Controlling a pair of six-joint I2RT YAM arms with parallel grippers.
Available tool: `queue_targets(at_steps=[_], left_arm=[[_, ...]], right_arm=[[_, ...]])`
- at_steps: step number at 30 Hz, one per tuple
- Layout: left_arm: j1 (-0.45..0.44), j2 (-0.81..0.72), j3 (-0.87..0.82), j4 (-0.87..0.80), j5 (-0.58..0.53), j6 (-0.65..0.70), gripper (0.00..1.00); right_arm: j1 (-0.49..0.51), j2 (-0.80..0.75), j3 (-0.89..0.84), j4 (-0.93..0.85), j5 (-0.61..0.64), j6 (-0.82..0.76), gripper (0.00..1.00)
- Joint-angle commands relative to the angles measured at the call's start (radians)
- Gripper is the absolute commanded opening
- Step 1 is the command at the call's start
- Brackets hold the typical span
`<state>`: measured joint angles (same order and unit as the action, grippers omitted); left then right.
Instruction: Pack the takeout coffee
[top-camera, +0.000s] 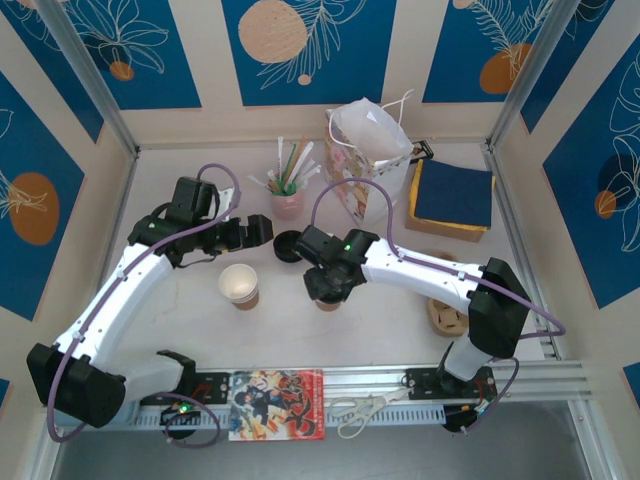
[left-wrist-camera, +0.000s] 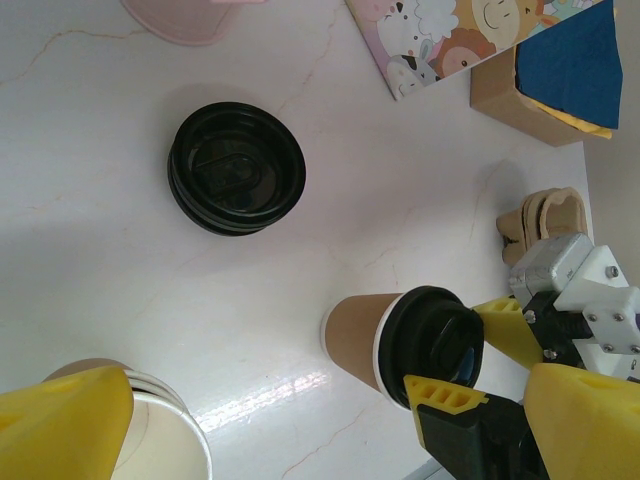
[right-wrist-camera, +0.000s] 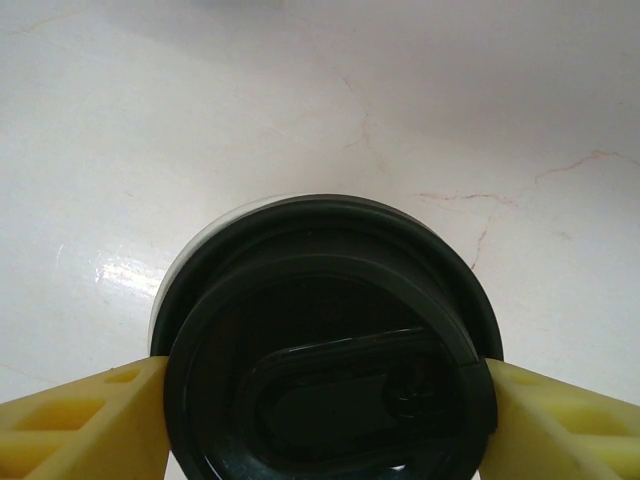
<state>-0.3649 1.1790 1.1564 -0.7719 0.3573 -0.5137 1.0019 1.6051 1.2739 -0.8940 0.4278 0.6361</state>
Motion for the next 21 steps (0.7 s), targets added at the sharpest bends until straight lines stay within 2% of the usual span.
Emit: queue_targets(at_steps=[1,21], left_arm=[[-0.005,-0.008,0.000,-0.016,-0.003,0.017,1.00],[-0.005,0.016,0.013,-0.011,0.025,0.018,1.00]], right_arm=[[0.007,0.015,-0.007,-0.001,0.002,0.000,0.72],[0.017,-0.024,0.002,0.022,0.013,-0.005,0.72]])
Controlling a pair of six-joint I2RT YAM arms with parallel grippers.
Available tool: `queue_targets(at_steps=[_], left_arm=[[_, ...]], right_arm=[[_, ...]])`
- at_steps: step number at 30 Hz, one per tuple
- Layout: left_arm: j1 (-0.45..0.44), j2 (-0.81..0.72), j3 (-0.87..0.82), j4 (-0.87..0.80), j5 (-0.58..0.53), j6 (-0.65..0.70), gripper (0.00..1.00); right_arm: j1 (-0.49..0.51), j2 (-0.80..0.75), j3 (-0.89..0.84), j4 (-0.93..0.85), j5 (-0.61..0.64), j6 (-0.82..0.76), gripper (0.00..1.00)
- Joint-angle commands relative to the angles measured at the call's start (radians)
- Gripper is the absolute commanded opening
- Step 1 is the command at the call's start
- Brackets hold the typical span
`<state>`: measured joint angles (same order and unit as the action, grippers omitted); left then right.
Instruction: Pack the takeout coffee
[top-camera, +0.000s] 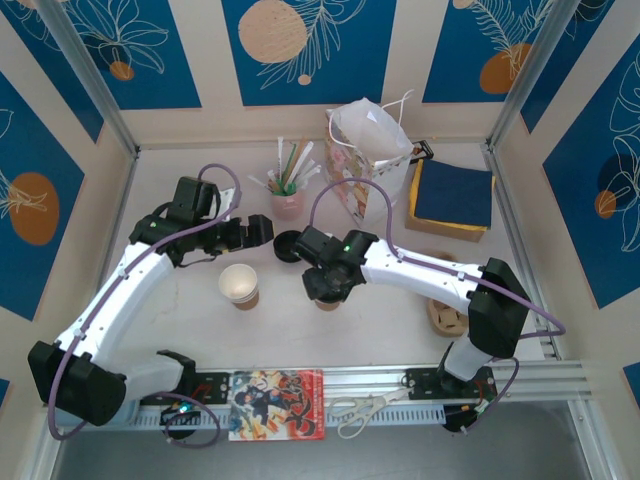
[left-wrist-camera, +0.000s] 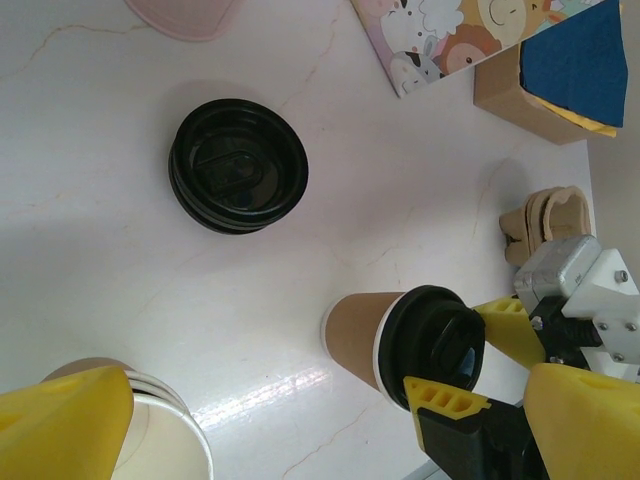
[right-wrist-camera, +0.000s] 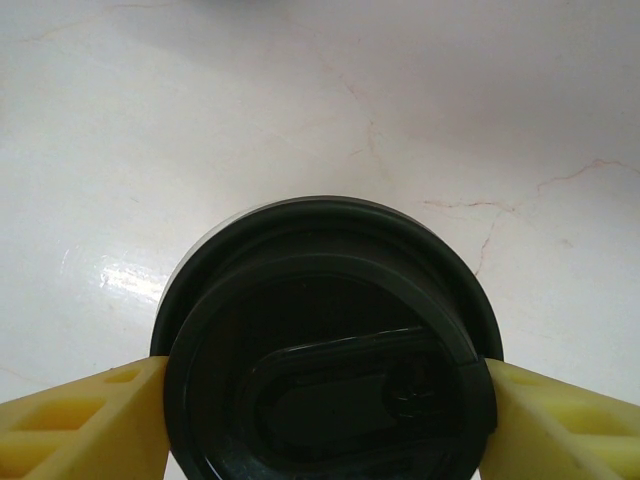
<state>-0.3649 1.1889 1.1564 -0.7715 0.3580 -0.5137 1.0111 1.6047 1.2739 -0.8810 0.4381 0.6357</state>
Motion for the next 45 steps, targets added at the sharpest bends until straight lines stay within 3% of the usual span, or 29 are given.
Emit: queue_targets(at_steps=[1,28,45], left_arm=[[-0.005,0.007,0.012,-0.012,0.024,0.019,1.00],[-0.005,0.005,0.002,-0.015,0.025,0.022,1.00],[-0.005,0.026,0.006,-0.014,0.030,0.020,1.00]], right_arm=[[0.007,-0.021,0.003,0.010,0.001,-0.008,0.72],[0.003,0.007,-0.035,0.022,-0.018,0.006,0.74],[0.000,-0.014,0.011,0.002,-0.010,-0.001,0.85]])
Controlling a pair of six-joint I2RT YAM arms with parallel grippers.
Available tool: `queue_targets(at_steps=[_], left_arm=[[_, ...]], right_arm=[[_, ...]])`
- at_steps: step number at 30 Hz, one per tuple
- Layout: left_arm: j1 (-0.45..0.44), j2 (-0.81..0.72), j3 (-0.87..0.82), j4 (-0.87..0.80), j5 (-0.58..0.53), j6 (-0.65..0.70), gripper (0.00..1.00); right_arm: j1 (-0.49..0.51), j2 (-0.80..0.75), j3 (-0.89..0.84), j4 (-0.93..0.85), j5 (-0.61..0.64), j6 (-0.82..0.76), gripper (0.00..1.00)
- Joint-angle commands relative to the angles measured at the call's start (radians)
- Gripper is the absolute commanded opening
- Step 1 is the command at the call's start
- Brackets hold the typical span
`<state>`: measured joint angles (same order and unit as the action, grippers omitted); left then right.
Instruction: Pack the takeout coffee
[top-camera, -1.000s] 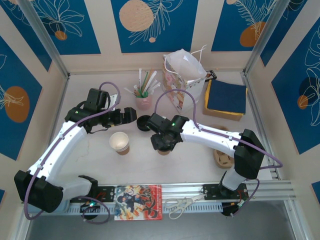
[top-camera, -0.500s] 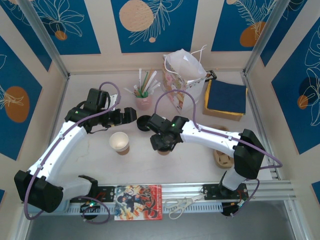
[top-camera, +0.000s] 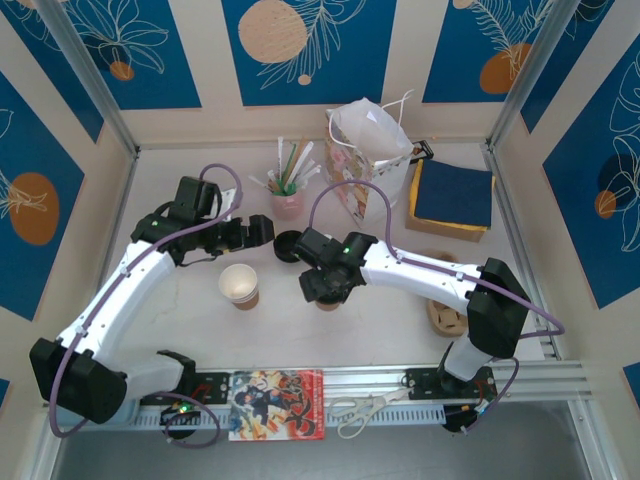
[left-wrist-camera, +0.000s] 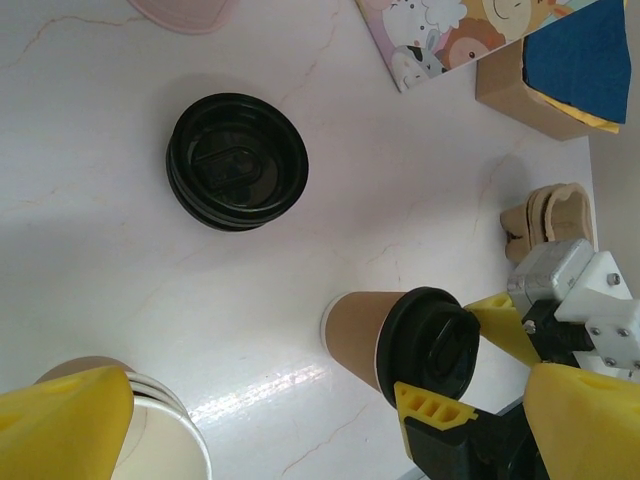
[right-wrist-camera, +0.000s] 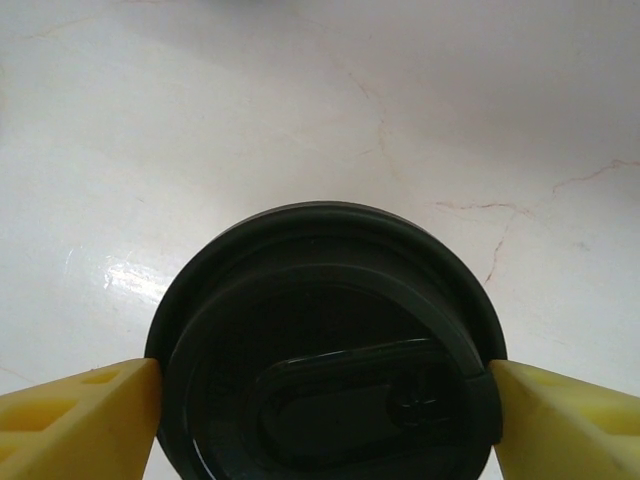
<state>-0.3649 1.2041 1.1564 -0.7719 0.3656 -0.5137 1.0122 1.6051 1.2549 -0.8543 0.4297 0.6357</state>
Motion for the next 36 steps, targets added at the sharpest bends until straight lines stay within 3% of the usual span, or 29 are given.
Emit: queue_targets(at_steps=[1,20,27,31,36], left_arm=[[-0.006,0.014,0.008,-0.015,0.023,0.019,1.00],[-0.048,0.080,0.016,0.051,0.051,-0.023,0.99],[-0.163,0.123,0.007,0.060,0.032,-0.056,0.97],[-0.261,0.135,-0.002,0.072,-0.048,-0.098,0.98],[-0.338,0.158,-0.014,0.098,-0.113,-0.203,0.90]], right_arm=[[-0.004,-0.018,0.033,-0.025,-0.003,-0.001,0.86],[-0.051,-0.150,0.016,-0.051,-0.019,0.124,0.89],[-0.101,-0.254,-0.096,0.007,-0.125,0.205,0.83],[-0.146,-0.344,-0.188,0.058,-0.205,0.212,0.80],[-0.225,-0.438,-0.270,0.082,-0.303,0.184,0.72]])
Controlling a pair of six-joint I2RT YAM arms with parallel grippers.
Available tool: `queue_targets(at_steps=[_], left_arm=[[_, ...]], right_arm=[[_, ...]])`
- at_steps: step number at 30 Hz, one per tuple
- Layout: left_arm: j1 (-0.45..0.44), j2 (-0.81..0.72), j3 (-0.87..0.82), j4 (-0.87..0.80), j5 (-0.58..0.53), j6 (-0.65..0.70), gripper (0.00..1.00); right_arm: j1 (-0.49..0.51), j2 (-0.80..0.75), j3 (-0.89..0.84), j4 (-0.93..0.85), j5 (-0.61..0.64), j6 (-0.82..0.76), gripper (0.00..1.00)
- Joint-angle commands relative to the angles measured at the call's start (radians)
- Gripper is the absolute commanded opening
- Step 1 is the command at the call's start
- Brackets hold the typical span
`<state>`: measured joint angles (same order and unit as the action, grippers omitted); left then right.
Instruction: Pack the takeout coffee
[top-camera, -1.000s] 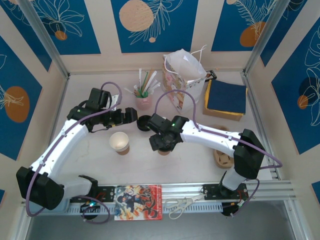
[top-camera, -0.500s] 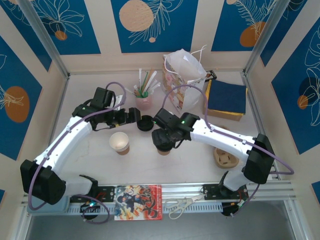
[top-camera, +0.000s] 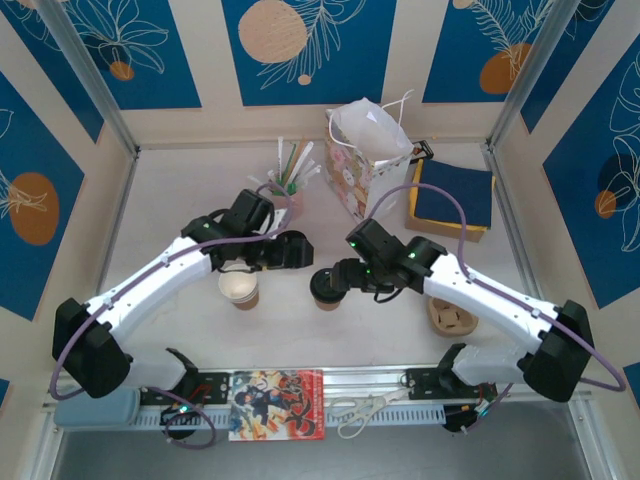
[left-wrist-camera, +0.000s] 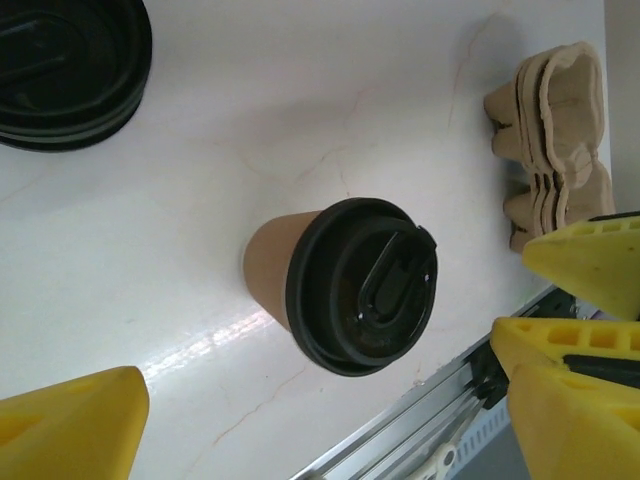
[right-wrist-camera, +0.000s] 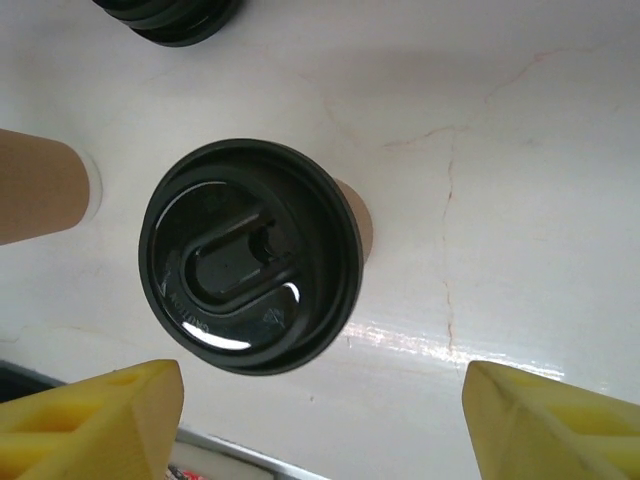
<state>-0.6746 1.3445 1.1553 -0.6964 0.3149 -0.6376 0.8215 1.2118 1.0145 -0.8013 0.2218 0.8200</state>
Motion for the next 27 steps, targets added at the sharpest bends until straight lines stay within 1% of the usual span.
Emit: queue_targets(at_steps=[1,5,10,12,13,15,17,21,25,27], left_arm=[[-0.042,0.020,-0.016,0.028,-0.076,-0.095,0.89],[-0.094,0.025,-0.024,0.038,-0.146,-0.147,0.84],[-0.144,0.033,-0.041,0.075,-0.209,-0.191,0.79],[-0.152,0.031,-0.055,0.092,-0.222,-0.207,0.74],[-0.154,0.032,-0.061,0.099,-0.223,-0.213,0.71],[-0.156,0.037,-0.065,0.103,-0.227,-0.221,0.70],[-0.158,0.046,-0.062,0.103,-0.223,-0.220,0.67],[-0.158,0.055,-0.060,0.106,-0.224,-0.208,0.62],[-0.157,0.082,-0.061,0.123,-0.169,-0.199,0.57],[-0.158,0.094,-0.060,0.111,-0.165,-0.192,0.57]], right_arm=[[-0.056,-0.063,-0.046,0.036,-0.121,-0.006,0.71],[-0.108,-0.113,-0.089,0.055,-0.188,-0.046,0.70],[-0.159,-0.115,-0.118,0.084,-0.251,-0.095,0.69],[-0.169,-0.109,-0.116,0.094,-0.271,-0.103,0.68],[-0.170,-0.107,-0.116,0.103,-0.275,-0.106,0.68],[-0.174,-0.099,-0.115,0.119,-0.282,-0.108,0.68],[-0.177,-0.085,-0.116,0.137,-0.293,-0.105,0.68],[-0.183,-0.056,-0.120,0.177,-0.317,-0.097,0.65],[-0.185,-0.041,-0.126,0.200,-0.322,-0.068,0.63],[-0.185,-0.037,-0.148,0.232,-0.338,-0.054,0.63]])
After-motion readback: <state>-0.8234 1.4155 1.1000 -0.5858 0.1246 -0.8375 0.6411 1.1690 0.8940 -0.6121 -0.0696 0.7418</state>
